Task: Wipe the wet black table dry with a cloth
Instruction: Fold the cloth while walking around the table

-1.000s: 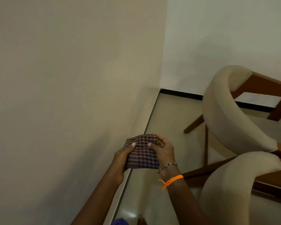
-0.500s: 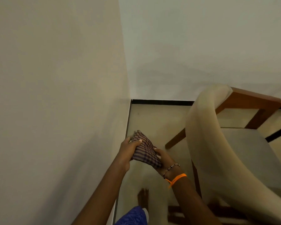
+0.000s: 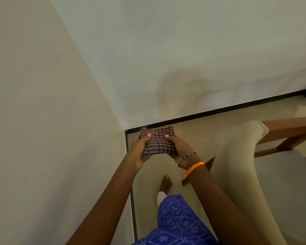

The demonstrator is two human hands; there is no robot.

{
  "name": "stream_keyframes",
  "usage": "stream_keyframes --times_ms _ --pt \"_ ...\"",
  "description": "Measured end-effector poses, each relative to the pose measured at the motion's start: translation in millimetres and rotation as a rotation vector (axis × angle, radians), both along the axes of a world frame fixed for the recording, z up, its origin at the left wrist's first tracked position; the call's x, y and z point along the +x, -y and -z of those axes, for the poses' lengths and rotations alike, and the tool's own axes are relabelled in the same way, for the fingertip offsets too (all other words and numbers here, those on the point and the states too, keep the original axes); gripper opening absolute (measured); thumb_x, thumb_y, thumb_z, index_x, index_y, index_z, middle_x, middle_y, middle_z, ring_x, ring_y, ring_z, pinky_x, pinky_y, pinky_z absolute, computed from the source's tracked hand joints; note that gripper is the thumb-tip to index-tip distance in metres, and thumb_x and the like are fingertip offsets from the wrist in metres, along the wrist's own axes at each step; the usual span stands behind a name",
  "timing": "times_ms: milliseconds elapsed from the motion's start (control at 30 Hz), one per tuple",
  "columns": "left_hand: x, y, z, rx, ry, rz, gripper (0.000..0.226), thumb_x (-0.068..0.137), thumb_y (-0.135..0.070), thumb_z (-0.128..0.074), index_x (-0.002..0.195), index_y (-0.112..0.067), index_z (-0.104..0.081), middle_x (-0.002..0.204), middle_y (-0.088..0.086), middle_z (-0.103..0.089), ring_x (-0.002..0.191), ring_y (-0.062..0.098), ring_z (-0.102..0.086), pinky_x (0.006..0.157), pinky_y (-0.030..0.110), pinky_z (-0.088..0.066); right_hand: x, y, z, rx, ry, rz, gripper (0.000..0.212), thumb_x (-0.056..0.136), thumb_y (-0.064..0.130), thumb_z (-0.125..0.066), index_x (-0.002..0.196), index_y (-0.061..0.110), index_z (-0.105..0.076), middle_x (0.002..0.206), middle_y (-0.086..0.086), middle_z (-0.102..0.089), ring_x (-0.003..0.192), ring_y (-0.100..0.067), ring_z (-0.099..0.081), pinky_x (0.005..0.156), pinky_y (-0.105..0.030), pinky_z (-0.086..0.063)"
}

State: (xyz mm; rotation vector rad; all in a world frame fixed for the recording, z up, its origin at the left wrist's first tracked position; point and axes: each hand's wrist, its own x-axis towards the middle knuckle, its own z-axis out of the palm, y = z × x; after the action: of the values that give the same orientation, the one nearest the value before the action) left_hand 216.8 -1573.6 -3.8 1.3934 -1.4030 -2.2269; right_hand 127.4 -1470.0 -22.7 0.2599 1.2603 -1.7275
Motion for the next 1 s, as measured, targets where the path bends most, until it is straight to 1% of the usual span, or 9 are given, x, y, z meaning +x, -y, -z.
stream_keyframes --times_ms 133,267,333,433,533,667,800,933,1000 --pt "-106.7 43.3 -5.7 0.038 0.05 0.151 0.028 0.093 -0.023 -0.052 0.116 -0.008 -0.059 0.09 0.006 -0.067 0.071 0.015 -0.061 0.054 0.023 -0.047 -96.6 39.0 1.2 0.05 -0.05 0.109 0.033 0.089 0.004 -0.055 0.12 -0.007 -0.053 0.104 -0.021 -0.063 0.073 -0.022 -0.061 0.055 -0.026 -0.054" --pt "-215.2 67.2 -9.7 0.012 0.039 0.35 0.032 0.093 -0.023 -0.052 0.118 -0.005 -0.059 0.109 0.012 -0.067 0.09 0.021 -0.065 0.07 0.029 -0.054 -179.4 45.8 -3.2 0.086 -0.063 0.291 0.035 0.09 0.006 -0.054 0.124 -0.003 -0.052 0.102 -0.016 -0.063 0.076 -0.02 -0.061 0.051 -0.023 -0.053" --pt "-263.2 63.1 -9.9 0.02 0.059 0.444 0.032 0.093 -0.024 -0.054 0.118 -0.005 -0.06 0.112 0.013 -0.068 0.097 0.023 -0.065 0.081 0.033 -0.054 -215.1 36.4 -3.9 0.115 -0.092 0.374 0.037 0.089 0.007 -0.054 0.125 -0.001 -0.052 0.113 -0.018 -0.061 0.086 -0.025 -0.062 0.063 -0.029 -0.055" --pt "-328.5 48.2 -4.1 -0.012 0.119 0.562 0.033 0.088 -0.023 -0.06 0.114 -0.004 -0.063 0.109 0.014 -0.069 0.096 0.026 -0.066 0.087 0.038 -0.054 -263.6 16.7 -2.1 0.167 -0.133 0.473 0.037 0.089 0.007 -0.055 0.125 0.0 -0.053 0.12 -0.02 -0.06 0.101 -0.032 -0.06 0.084 -0.041 -0.053" --pt "-398.2 31.4 1.9 -0.039 0.144 0.695 0.034 0.085 -0.022 -0.064 0.112 -0.002 -0.065 0.104 0.014 -0.07 0.094 0.028 -0.067 0.092 0.043 -0.052 -312.6 -3.8 3.6 0.178 -0.113 0.628 0.032 0.092 0.011 -0.051 0.123 0.003 -0.054 0.12 -0.018 -0.06 0.104 -0.032 -0.059 0.085 -0.041 -0.052" --pt "-491.8 10.2 2.3 -0.082 0.074 0.9 0.026 0.088 -0.019 -0.059 0.112 -0.007 -0.062 0.105 0.011 -0.069 0.092 0.024 -0.066 0.082 0.034 -0.053 -382.8 -21.4 10.2 0.174 -0.013 0.826 0.033 0.095 0.025 -0.047 0.12 0.007 -0.057 0.119 -0.014 -0.062 0.098 -0.028 -0.062 0.069 -0.032 -0.052" --pt "-585.4 -14.0 -5.8 -0.038 0.058 1.038 0.032 0.087 -0.019 -0.059 0.117 -0.006 -0.061 0.109 0.012 -0.068 0.096 0.026 -0.065 0.074 0.03 -0.053 -453.0 -38.4 -0.6 0.205 0.022 0.967 0.023 0.094 0.02 -0.048 0.11 0.008 -0.06 0.095 -0.007 -0.065 0.076 -0.016 -0.062 0.054 -0.023 -0.051" --pt "-669.5 -52.0 -14.9 -0.033 0.041 1.219 0.032 0.089 -0.022 -0.059 0.118 -0.009 -0.06 0.107 0.01 -0.068 0.092 0.021 -0.066 0.068 0.028 -0.053 -515.2 -72.1 -4.5 0.247 -0.042 1.083 0.013 0.094 0.01 -0.048 0.092 0.009 -0.061 0.094 -0.009 -0.065 0.068 -0.011 -0.066 0.06 -0.024 -0.054" --pt "-702.3 -81.7 -16.4 -0.014 0.038 1.322 0.03 0.089 -0.023 -0.058 0.117 -0.011 -0.059 0.103 0.006 -0.069 0.088 0.016 -0.065 0.064 0.023 -0.052 -538.2 -95.3 -0.3 0.301 -0.043 1.169 0.013 0.093 0.008 -0.048 0.09 0.012 -0.06 0.093 -0.008 -0.064 0.073 -0.013 -0.065 0.064 -0.026 -0.054"
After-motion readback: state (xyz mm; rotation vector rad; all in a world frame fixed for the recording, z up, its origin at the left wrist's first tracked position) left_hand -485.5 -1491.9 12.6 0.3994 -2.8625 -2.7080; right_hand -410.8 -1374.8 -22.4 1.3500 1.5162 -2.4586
